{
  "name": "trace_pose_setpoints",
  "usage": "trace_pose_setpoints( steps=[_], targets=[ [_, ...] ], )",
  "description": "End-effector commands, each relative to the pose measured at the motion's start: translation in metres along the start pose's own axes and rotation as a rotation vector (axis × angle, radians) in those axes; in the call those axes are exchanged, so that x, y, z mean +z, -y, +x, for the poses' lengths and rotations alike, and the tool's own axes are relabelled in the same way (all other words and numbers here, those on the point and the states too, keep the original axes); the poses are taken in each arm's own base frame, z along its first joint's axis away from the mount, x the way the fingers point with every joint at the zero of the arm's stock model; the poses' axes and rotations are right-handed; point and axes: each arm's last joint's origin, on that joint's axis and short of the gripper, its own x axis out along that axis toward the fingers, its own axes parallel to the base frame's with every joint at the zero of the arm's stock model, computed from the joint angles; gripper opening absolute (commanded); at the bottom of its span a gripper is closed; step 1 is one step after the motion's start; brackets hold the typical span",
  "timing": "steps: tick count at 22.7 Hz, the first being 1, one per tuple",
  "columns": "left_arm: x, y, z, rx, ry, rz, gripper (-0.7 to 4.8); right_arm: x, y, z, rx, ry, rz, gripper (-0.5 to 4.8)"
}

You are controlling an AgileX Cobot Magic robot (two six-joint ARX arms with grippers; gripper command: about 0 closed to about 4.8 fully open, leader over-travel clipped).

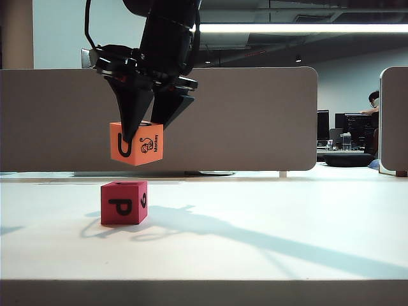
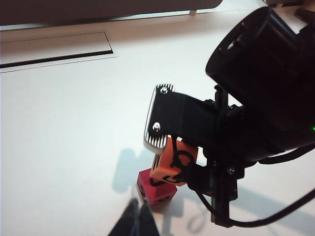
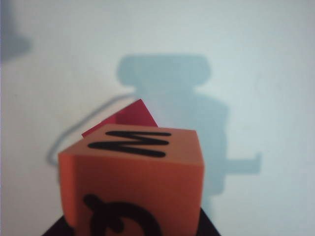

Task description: Stack the letter block on the right onto the letter block on the left.

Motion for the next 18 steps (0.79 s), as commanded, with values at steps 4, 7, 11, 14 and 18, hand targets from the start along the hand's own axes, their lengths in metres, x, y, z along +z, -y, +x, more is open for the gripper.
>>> trace_pose_setpoints(
  steps=[4, 7, 11, 14, 18],
  targets=[
    [0.003, 0.0, -0.003, 0.002, 0.02, 0.029, -0.06, 0.005, -0.001, 0.004, 0.014, 0.041, -0.148, 2.39],
    [0.003, 0.0, -0.003, 0.002, 0.019, 0.028, -0.06, 0.005, -0.004, 0.015, 0.062, 0.034, -0.149, 2.4],
    [0.003, 0.0, -0.003, 0.002, 0.019, 0.029, -0.06, 0.003, -0.006, 0.031, 0.074, 0.003, -0.143, 2.42],
    [0.003, 0.0, -0.003, 0.002, 0.019, 0.029, -0.06, 0.004, -0.002, 0.034, 0.074, 0.016, -0.131, 3.78],
    [0.003, 0.0, -0.003, 0.002, 0.021, 0.03, -0.06, 0.004, -0.001, 0.033, 0.072, 0.019, -0.124, 4.79]
  ],
)
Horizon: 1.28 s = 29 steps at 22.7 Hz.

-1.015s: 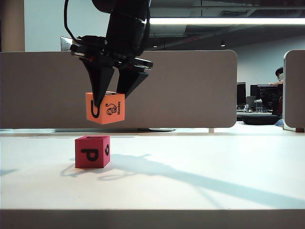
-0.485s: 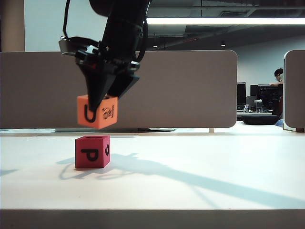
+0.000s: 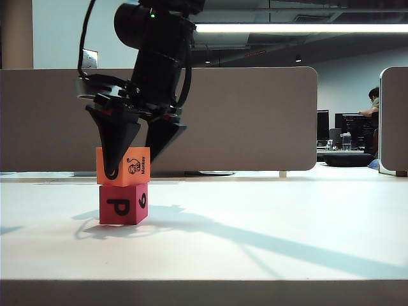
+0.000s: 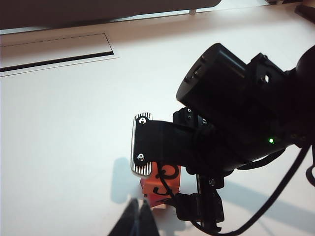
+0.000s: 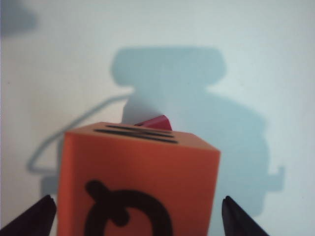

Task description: Stack the letter block on the right onto the letter block on the left.

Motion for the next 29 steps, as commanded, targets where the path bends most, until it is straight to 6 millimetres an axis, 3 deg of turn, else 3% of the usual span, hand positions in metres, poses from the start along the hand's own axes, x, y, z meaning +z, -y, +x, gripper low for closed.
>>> trace_pose_setpoints(
  steps=[1, 5, 6, 7, 8, 9, 10, 11, 13, 18, 22, 25, 29],
  targets=[
    [0.003, 0.0, -0.002, 0.002, 0.022, 0.008, -0.06, 0.004, 0.0, -0.01, -0.007, 0.038, 0.003, 4.79],
    [0.003, 0.0, -0.002, 0.002, 0.023, 0.008, -0.06, 0.005, 0.0, -0.032, -0.012, 0.054, 0.08, 4.79],
    [0.003, 0.0, -0.002, 0.002, 0.023, 0.008, -0.06, 0.004, 0.0, -0.054, -0.018, 0.065, 0.088, 4.79],
    [0.003, 0.0, -0.002, 0.002, 0.023, 0.009, -0.06, 0.003, -0.001, -0.062, -0.02, 0.07, 0.089, 4.79],
    [0.003, 0.0, -0.002, 0.002, 0.023, 0.019, -0.06, -0.001, -0.001, -0.088, -0.037, 0.085, 0.094, 4.48],
    [0.003, 0.0, -0.002, 0.003, 0.023, 0.035, -0.06, -0.003, -0.001, -0.098, -0.05, 0.088, 0.095, 4.01],
    [0.003, 0.0, -0.002, 0.004, 0.02, 0.087, -0.06, -0.01, 0.003, -0.123, -0.086, 0.11, 0.111, 2.68],
    [0.002, 0.0, -0.002, 0.004, 0.019, 0.105, -0.06, -0.014, 0.006, -0.137, -0.106, 0.132, 0.134, 1.88],
    [0.001, -0.001, 0.0, 0.061, 0.012, 0.121, -0.06, -0.035, 0.024, -0.183, -0.172, 0.202, 0.288, -0.16],
    [-0.017, 0.004, 0.014, 0.047, -0.009, 0.143, -0.06, -0.092, 0.037, -0.262, -0.256, 0.253, 0.519, -0.03],
    [-0.048, 0.006, 0.024, 0.02, 0.009, 0.152, -0.06, -0.134, 0.004, -0.304, -0.354, 0.41, 0.515, -0.03],
    [-0.071, 0.004, 0.025, 0.016, 0.036, 0.144, -0.06, -0.164, -0.023, -0.303, -0.37, 0.499, 0.489, -0.03],
    [-0.108, 0.001, 0.028, 0.018, 0.071, 0.109, -0.06, -0.217, -0.052, -0.271, -0.396, 0.57, 0.482, -0.03]
  ],
)
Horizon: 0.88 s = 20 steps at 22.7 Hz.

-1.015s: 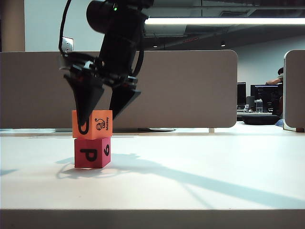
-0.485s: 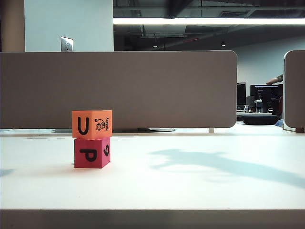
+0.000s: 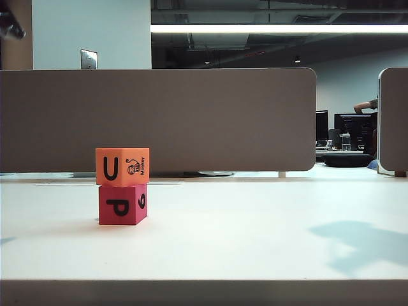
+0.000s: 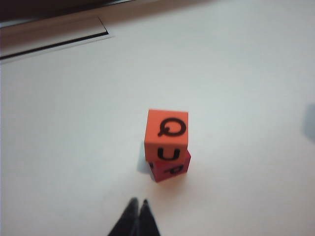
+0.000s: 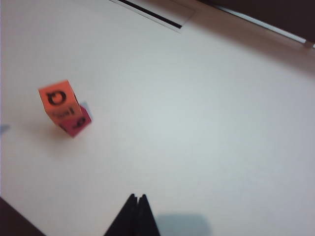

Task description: Stack the letter block on the right onto the letter block on the left.

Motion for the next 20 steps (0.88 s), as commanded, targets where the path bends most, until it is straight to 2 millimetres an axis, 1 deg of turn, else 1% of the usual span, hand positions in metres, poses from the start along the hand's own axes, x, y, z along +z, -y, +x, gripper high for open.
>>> trace_pose_setpoints(
  steps=[1, 2, 3, 4, 6, 7, 8, 9, 10, 11, 12, 14, 16, 20],
  targets=[
    [-0.02, 0.0, 0.003, 0.005, 0.042, -0.008, -0.06, -0.041, -0.002, 0.002, -0.008, 0.072, 0.005, -0.03],
    [-0.026, 0.0, 0.003, 0.003, 0.037, -0.009, -0.06, -0.051, -0.003, 0.005, -0.009, 0.07, 0.005, -0.03],
    [-0.035, 0.001, 0.006, -0.028, 0.011, -0.014, -0.05, -0.069, -0.002, 0.012, -0.062, 0.052, 0.007, -0.03],
    [-0.041, 0.001, 0.009, -0.03, -0.011, -0.07, -0.06, -0.083, -0.002, 0.018, -0.116, 0.016, 0.005, -0.03],
    [-0.047, 0.001, 0.013, -0.024, -0.017, -0.098, -0.06, -0.099, -0.002, 0.024, -0.134, -0.032, 0.009, -0.03],
    [-0.054, 0.001, 0.019, -0.014, 0.005, -0.073, -0.06, -0.111, -0.004, 0.034, -0.096, -0.032, 0.008, -0.03],
    [-0.058, 0.001, 0.021, -0.014, 0.019, -0.061, -0.06, -0.115, -0.005, 0.037, -0.084, -0.022, 0.008, -0.03],
    [-0.062, 0.001, 0.023, -0.015, 0.04, -0.049, -0.06, -0.12, -0.005, 0.04, -0.082, -0.004, 0.009, -0.03],
    [-0.072, 0.001, 0.027, -0.015, 0.072, -0.043, -0.06, -0.131, -0.006, 0.046, -0.084, 0.043, 0.013, -0.03],
    [-0.076, 0.001, 0.029, -0.014, 0.078, -0.042, -0.06, -0.138, -0.006, 0.048, -0.084, 0.07, 0.018, -0.03],
    [-0.083, 0.001, 0.03, -0.014, 0.086, -0.041, -0.06, -0.149, -0.007, 0.05, -0.077, 0.111, 0.037, -0.03],
    [-0.09, 0.001, 0.031, -0.013, 0.106, -0.018, -0.06, -0.16, -0.008, 0.051, -0.064, 0.16, 0.041, -0.03],
    [-0.1, 0.001, 0.034, -0.011, 0.191, 0.007, -0.06, -0.184, -0.01, 0.049, -0.051, 0.304, 0.05, -0.03],
    [-0.11, 0.001, 0.037, -0.009, 0.219, 0.006, -0.06, -0.205, -0.01, 0.041, -0.073, 0.414, 0.062, -0.03]
  ],
)
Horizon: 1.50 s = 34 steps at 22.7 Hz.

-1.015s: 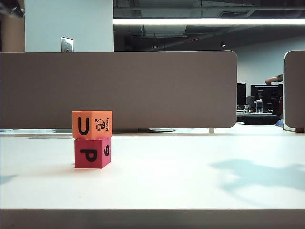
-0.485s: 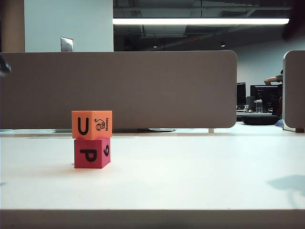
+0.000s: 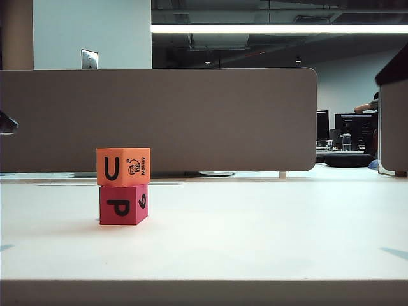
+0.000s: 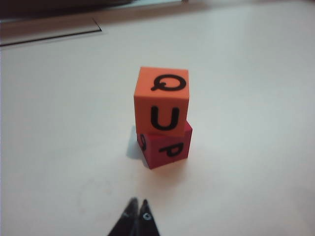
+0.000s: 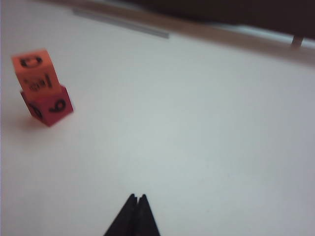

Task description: Stack the letter block on the right onto the letter block on the left.

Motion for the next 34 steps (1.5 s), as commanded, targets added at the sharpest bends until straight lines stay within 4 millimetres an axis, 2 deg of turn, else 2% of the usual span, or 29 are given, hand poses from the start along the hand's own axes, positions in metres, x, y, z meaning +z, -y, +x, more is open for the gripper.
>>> trace_pose_setpoints(
  steps=[1, 6, 12, 15, 17, 21, 25, 29, 31, 34],
  targets=[
    [-0.003, 0.0, 0.001, 0.005, 0.047, 0.013, -0.06, -0.007, 0.001, -0.01, -0.023, 0.111, 0.015, -0.03],
    [-0.018, 0.0, 0.004, 0.007, 0.149, 0.013, -0.06, -0.031, 0.002, -0.021, -0.05, 0.239, 0.028, -0.03],
    [-0.017, 0.001, 0.003, -0.015, 0.161, 0.093, -0.06, -0.046, 0.001, -0.01, -0.047, 0.25, 0.009, -0.03],
    [-0.017, 0.0, 0.003, -0.012, 0.167, 0.102, -0.06, -0.062, 0.002, -0.003, -0.069, 0.203, -0.03, -0.03],
    [-0.016, 0.0, 0.003, -0.011, 0.175, 0.102, -0.06, -0.064, 0.002, -0.002, -0.071, 0.175, -0.054, -0.03],
    [-0.013, -0.004, 0.003, 0.146, 0.2, 0.127, -0.06, -0.064, 0.007, -0.002, -0.136, 0.165, -0.184, -0.03],
    [-0.013, -0.004, 0.004, 0.135, 0.191, 0.137, -0.06, -0.066, 0.013, -0.002, -0.192, 0.139, -0.167, -0.03],
    [-0.015, -0.004, 0.013, 0.124, 0.167, 0.135, -0.06, -0.065, 0.023, -0.004, -0.294, 0.149, -0.124, -0.03],
    [-0.011, -0.005, 0.018, 0.127, 0.215, 0.125, -0.06, -0.062, 0.028, -0.006, -0.327, 0.18, -0.103, -0.03],
    [-0.015, -0.005, 0.021, 0.115, 0.174, 0.076, -0.06, -0.063, 0.031, -0.006, -0.358, 0.169, -0.096, -0.03]
  ],
)
